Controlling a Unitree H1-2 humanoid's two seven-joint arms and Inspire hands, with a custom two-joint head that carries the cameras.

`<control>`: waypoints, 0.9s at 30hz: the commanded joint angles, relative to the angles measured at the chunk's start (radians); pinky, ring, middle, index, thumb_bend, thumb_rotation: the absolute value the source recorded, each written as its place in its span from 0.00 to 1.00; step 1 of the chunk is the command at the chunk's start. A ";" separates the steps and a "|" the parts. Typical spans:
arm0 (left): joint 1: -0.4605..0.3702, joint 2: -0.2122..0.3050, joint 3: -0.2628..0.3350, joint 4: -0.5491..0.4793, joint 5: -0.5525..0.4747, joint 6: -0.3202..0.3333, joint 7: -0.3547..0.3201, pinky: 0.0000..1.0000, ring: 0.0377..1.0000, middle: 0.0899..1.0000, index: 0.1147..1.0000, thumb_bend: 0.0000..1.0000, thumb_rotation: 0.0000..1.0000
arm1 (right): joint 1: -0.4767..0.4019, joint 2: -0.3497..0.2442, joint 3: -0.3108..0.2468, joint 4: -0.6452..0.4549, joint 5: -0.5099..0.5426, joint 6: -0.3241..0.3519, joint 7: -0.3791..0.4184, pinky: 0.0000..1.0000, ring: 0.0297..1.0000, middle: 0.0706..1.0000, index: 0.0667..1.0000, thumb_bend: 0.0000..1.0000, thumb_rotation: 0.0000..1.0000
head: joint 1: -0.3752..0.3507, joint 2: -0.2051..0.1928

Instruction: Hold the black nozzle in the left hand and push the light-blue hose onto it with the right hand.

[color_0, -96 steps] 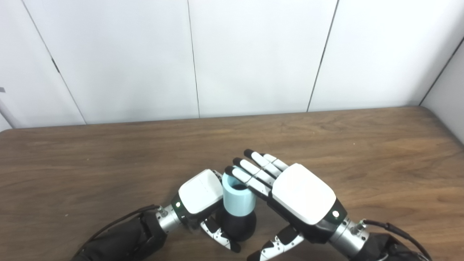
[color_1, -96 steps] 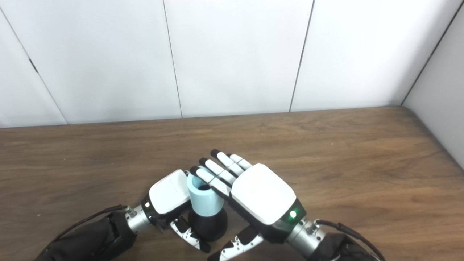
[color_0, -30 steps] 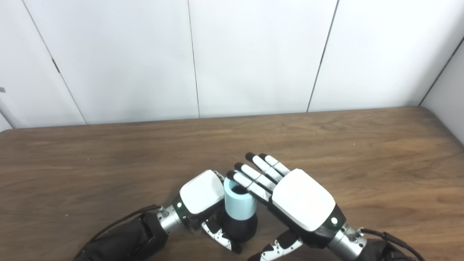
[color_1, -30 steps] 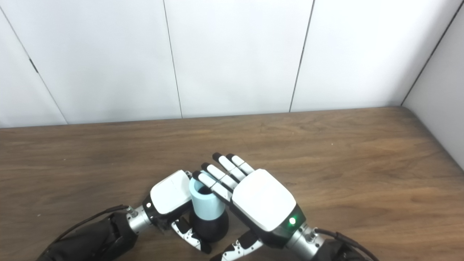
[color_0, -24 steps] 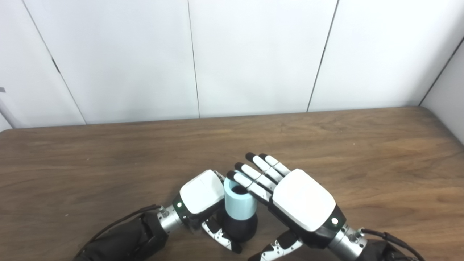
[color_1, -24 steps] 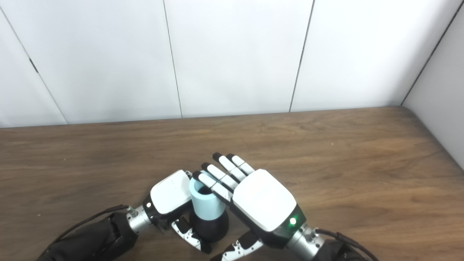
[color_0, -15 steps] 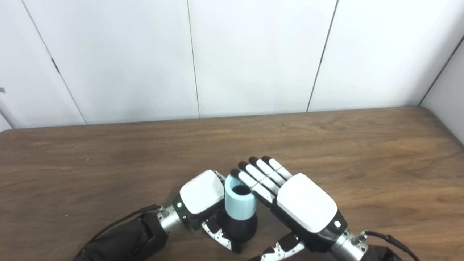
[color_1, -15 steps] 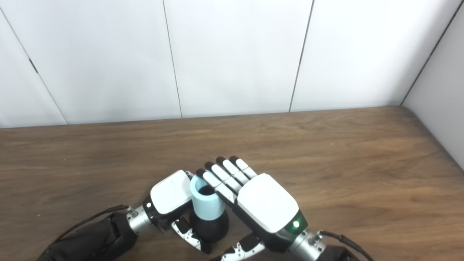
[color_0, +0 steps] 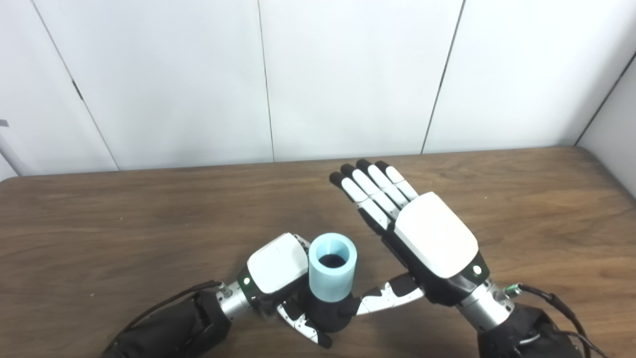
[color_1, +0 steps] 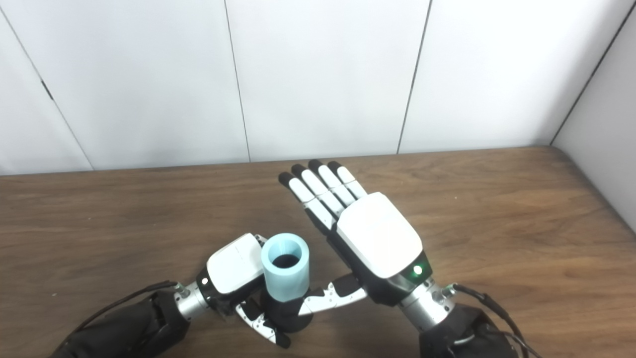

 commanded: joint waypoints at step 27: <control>0.159 -0.030 -0.070 0.085 0.108 -0.006 -0.046 0.25 0.26 0.36 0.45 0.52 0.00 | 0.093 0.173 -0.359 0.428 1.027 0.098 -0.333 0.69 0.79 0.80 0.77 0.29 0.27 | 0.004 0.009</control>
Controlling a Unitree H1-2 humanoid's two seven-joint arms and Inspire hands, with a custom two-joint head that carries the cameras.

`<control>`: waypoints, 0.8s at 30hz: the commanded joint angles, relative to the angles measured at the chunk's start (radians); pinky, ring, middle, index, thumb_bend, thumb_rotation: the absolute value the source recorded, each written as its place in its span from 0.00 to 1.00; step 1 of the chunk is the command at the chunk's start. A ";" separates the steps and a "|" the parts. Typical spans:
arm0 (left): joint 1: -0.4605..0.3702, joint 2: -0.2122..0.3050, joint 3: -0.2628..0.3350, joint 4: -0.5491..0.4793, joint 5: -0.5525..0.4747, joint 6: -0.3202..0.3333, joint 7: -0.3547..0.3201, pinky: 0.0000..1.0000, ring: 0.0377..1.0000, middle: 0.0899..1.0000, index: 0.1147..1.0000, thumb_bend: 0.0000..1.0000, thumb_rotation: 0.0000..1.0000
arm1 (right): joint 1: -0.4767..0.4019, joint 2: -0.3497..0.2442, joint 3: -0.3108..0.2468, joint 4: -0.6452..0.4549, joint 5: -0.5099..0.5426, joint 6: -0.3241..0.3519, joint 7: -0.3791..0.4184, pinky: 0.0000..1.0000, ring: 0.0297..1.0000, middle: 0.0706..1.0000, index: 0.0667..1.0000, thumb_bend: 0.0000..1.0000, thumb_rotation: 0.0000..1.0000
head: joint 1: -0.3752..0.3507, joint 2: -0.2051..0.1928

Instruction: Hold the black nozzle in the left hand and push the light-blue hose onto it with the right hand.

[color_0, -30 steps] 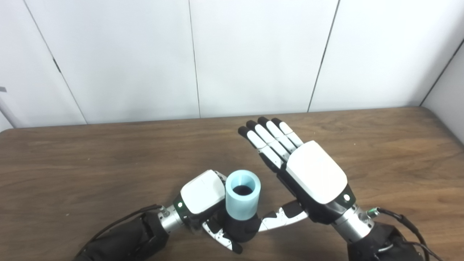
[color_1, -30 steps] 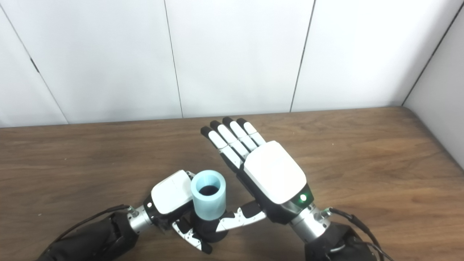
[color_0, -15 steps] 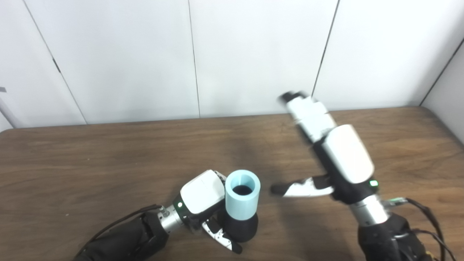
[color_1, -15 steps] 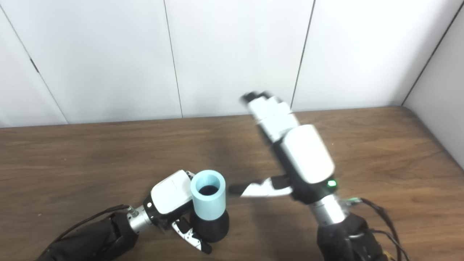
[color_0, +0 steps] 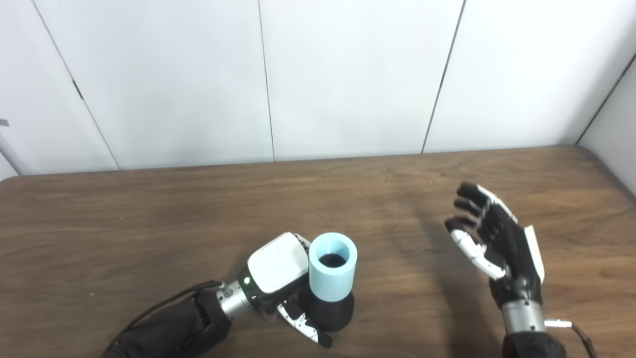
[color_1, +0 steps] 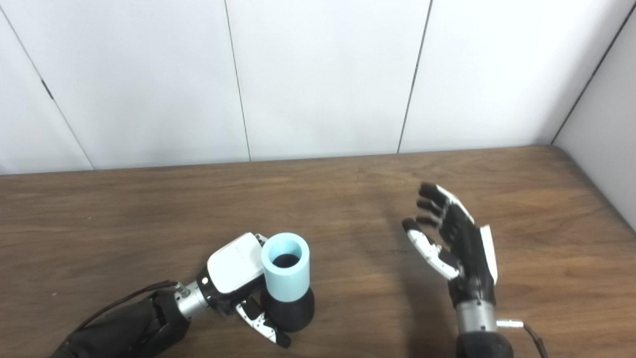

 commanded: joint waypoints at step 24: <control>0.226 -0.035 0.068 -0.007 0.093 0.075 -0.230 0.65 0.71 0.69 0.63 0.98 0.22 | -0.035 -0.031 0.019 0.001 0.036 -0.039 -0.044 0.72 0.79 0.78 0.75 0.32 0.34 | 0.013 -0.001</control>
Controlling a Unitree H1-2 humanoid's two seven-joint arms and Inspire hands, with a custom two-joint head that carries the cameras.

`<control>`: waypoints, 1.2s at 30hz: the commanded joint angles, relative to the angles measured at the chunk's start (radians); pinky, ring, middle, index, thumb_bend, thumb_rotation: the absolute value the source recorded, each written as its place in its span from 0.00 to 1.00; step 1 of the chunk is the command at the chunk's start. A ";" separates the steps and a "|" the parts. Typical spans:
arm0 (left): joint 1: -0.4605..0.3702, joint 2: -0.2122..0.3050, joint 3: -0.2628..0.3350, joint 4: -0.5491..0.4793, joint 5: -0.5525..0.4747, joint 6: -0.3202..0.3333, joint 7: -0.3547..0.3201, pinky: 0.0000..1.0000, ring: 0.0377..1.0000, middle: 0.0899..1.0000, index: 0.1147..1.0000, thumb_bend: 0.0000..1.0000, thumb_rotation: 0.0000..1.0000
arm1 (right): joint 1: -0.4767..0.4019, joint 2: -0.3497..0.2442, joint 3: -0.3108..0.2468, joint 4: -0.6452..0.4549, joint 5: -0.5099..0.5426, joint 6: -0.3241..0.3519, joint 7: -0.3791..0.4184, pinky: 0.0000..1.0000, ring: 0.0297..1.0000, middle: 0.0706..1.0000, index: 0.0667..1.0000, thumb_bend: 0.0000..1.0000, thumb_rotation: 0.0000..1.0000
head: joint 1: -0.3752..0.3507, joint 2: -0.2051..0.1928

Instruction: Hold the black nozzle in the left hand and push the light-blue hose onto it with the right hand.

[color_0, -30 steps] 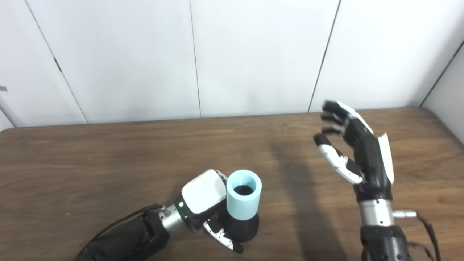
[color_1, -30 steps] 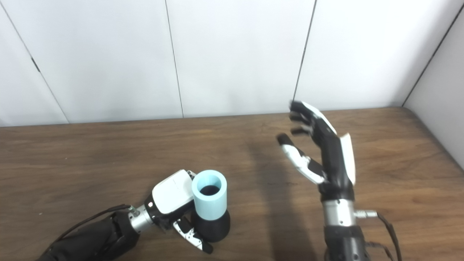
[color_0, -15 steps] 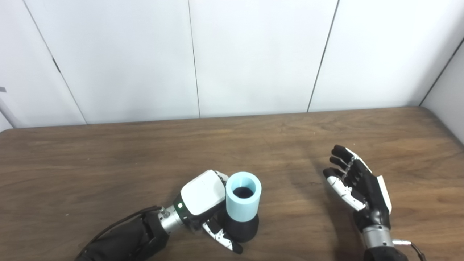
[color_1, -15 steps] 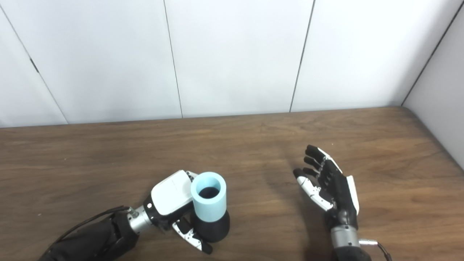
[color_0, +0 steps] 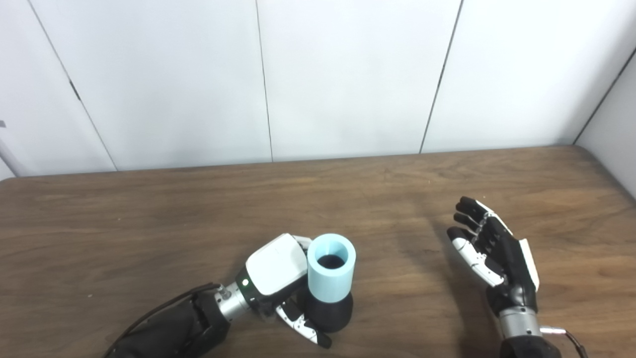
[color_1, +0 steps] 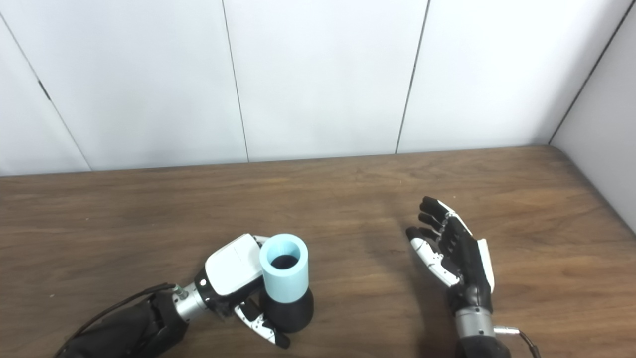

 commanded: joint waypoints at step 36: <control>0.257 0.079 0.162 -0.169 -0.033 0.306 -0.620 0.96 0.99 0.98 0.98 1.00 0.57 | -0.024 -0.046 0.044 0.008 -0.084 -0.084 -0.029 0.72 0.78 0.80 0.77 0.29 0.24 | 0.023 -0.009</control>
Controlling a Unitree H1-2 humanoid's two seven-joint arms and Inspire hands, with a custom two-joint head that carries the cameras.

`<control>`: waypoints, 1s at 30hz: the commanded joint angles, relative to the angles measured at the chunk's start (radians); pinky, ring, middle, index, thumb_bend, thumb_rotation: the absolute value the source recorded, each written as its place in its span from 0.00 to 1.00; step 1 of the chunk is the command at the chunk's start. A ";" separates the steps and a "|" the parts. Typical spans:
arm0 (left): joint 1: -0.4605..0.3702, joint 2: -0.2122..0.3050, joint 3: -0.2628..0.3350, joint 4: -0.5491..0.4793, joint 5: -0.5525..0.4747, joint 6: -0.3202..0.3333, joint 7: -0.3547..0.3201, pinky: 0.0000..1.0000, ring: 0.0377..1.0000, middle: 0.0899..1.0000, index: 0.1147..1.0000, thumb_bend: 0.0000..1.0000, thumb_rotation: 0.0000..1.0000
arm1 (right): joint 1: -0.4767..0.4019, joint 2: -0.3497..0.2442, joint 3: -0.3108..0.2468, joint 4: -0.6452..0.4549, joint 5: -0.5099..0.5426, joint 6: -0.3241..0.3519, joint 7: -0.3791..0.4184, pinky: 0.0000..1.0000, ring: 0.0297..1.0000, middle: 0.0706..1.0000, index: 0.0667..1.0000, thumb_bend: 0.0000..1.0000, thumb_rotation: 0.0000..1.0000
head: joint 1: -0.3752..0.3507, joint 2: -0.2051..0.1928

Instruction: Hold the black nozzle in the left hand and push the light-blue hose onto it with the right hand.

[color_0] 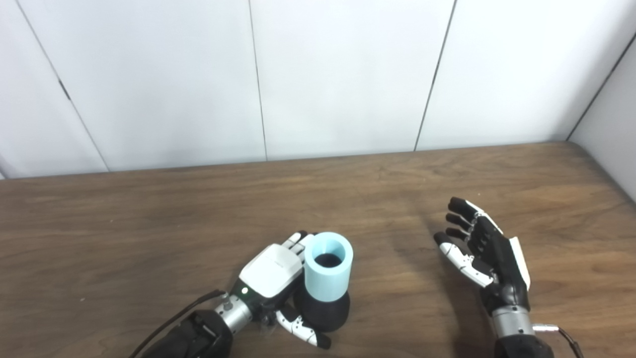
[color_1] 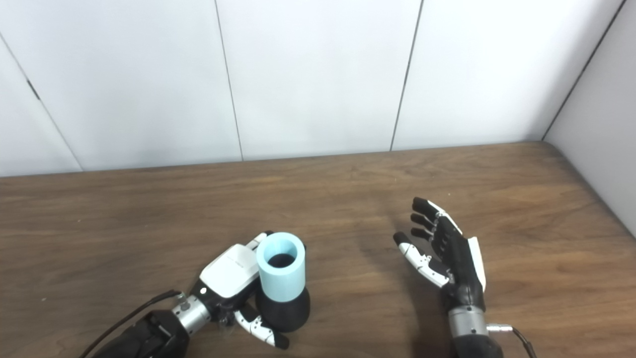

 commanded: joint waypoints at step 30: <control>0.215 0.241 0.239 -0.042 -0.085 -0.065 -0.097 0.84 0.89 0.90 0.87 1.00 0.54 | -0.034 -0.037 0.008 0.000 -0.003 -0.077 -0.021 0.72 0.78 0.80 0.76 0.29 0.24 | 0.021 -0.007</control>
